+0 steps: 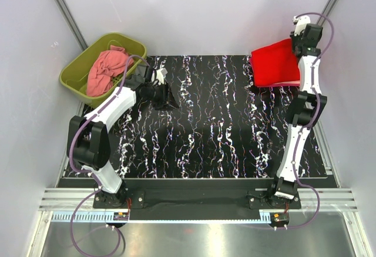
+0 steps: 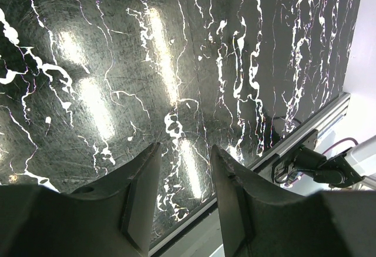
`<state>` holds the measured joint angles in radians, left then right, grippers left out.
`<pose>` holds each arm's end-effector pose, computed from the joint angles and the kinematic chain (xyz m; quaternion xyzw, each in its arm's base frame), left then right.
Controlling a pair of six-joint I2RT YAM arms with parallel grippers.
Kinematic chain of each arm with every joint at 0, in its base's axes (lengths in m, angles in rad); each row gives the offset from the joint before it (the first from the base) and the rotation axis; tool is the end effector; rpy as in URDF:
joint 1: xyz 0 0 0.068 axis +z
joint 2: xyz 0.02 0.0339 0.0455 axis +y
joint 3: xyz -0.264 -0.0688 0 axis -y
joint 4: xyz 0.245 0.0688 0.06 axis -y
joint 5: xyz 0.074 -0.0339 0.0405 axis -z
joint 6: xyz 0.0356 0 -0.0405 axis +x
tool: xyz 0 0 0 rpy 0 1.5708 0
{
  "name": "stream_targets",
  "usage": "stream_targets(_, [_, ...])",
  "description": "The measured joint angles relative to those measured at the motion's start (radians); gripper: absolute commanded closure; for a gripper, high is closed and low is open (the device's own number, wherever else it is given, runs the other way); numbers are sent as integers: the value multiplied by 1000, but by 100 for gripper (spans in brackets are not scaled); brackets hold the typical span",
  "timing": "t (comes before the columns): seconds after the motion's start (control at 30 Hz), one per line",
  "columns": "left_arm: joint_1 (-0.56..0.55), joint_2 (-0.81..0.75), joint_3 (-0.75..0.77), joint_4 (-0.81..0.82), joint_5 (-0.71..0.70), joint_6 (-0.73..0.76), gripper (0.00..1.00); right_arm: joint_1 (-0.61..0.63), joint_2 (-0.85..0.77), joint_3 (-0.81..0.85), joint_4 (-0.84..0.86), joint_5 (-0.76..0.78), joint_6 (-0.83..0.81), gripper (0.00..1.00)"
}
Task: Fold and stack the t-shirts
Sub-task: Neatly place the folded tshirt to the corner, then reset both grippers
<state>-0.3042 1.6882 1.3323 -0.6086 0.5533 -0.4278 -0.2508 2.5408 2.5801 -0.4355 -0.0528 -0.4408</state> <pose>0.3387 -0.1259 0.2609 0.0247 0.9214 -0.3462 0.1749 0.5636 -0.1424 0.2900 -0.0935 0.8270 -0.1671 0.5286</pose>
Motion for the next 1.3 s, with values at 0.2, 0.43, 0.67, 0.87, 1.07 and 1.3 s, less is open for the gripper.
stream_targets(0.2, [0,0,0,2,1,-3,54,0,101,0,117,14,24,19])
stream_targets(0.43, [0,-8,-6,14,1,-10,53,0,93,-5,152,33,77,18])
stream_targets(0.67, [0,-43,-16,41,10,-14,53,12,-125,-277,145,-28,266,83])
stream_targets(0.87, [0,-47,-17,51,16,-13,52,65,-302,-483,150,-182,468,100])
stream_targets(1.07, [0,-69,-18,57,21,-13,52,99,-299,-499,115,-367,600,100])
stream_targets(1.3, [0,-85,-18,62,21,-13,52,93,-269,-573,93,-457,666,100])
